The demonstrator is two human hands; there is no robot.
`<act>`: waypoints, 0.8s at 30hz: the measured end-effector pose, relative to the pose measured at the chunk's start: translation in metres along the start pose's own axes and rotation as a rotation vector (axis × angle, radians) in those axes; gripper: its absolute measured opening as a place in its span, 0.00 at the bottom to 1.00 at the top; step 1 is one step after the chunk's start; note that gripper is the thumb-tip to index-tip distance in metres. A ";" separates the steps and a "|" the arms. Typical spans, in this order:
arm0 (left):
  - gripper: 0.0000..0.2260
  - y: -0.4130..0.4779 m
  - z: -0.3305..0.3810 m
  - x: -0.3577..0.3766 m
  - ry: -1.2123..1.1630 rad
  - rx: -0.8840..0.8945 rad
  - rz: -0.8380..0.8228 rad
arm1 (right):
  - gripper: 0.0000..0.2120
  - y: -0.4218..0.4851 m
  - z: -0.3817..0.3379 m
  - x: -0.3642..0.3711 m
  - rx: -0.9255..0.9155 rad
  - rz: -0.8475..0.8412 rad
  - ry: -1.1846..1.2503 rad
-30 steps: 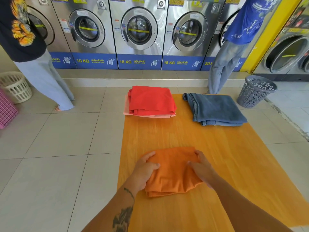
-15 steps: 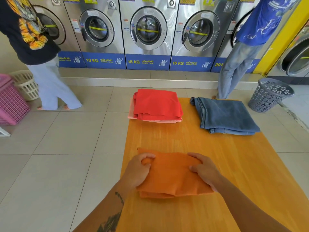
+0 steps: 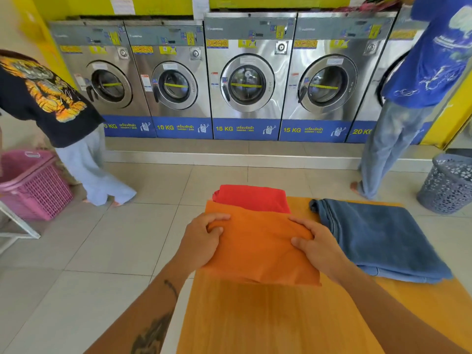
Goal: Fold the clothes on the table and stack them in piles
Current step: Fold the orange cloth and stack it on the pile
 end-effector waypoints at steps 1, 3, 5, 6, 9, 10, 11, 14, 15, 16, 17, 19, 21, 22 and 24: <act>0.14 0.017 0.007 -0.002 0.018 0.008 0.014 | 0.23 0.017 -0.009 -0.003 -0.016 0.012 -0.008; 0.14 0.051 0.017 -0.003 0.055 0.022 0.043 | 0.23 0.051 -0.025 -0.009 -0.049 0.048 -0.030; 0.15 0.082 0.022 -0.001 0.085 0.036 0.081 | 0.23 0.082 -0.038 -0.013 -0.081 0.090 -0.026; 0.16 0.097 0.021 0.001 0.095 0.034 0.095 | 0.23 0.096 -0.042 -0.014 -0.089 0.109 -0.017; 0.21 0.130 -0.003 0.020 0.191 -0.037 0.017 | 0.25 0.128 -0.032 -0.006 -0.044 0.061 -0.075; 0.24 0.135 -0.017 0.031 0.256 -0.090 -0.064 | 0.27 0.134 -0.021 0.001 -0.007 0.009 -0.140; 0.26 0.137 -0.032 0.041 0.304 -0.151 -0.142 | 0.29 0.139 -0.009 0.008 0.031 -0.038 -0.212; 0.27 0.137 -0.059 0.055 0.302 -0.251 -0.207 | 0.33 0.144 0.014 0.016 0.060 -0.066 -0.269; 0.26 0.138 -0.062 0.056 0.295 -0.255 -0.200 | 0.33 0.145 0.017 0.017 0.043 -0.058 -0.262; 0.26 0.139 -0.064 0.056 0.296 -0.255 -0.195 | 0.33 0.146 0.017 0.017 0.029 -0.052 -0.260; 0.26 0.140 -0.064 0.056 0.300 -0.254 -0.195 | 0.33 0.147 0.018 0.017 0.022 -0.050 -0.257; 0.27 0.141 -0.064 0.054 0.316 -0.244 -0.194 | 0.33 0.149 0.018 0.017 0.017 -0.056 -0.248; 0.26 0.140 -0.064 0.052 0.357 -0.223 -0.170 | 0.33 0.151 0.018 0.017 0.024 -0.066 -0.265; 0.26 0.139 -0.062 0.050 0.395 -0.203 -0.140 | 0.33 0.152 0.018 0.016 0.034 -0.071 -0.271; 0.23 0.137 -0.051 0.042 0.509 -0.108 -0.024 | 0.33 0.152 0.017 0.012 0.081 -0.079 -0.289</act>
Point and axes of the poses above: each hand's wrist, its own y-axis towards the middle knuckle, its own x-axis out of the palm, z = x × y, the point moved 7 cm from there along y, towards the middle knuckle, and after that the axes turned 6 degrees about x, right-handed, at the moved point
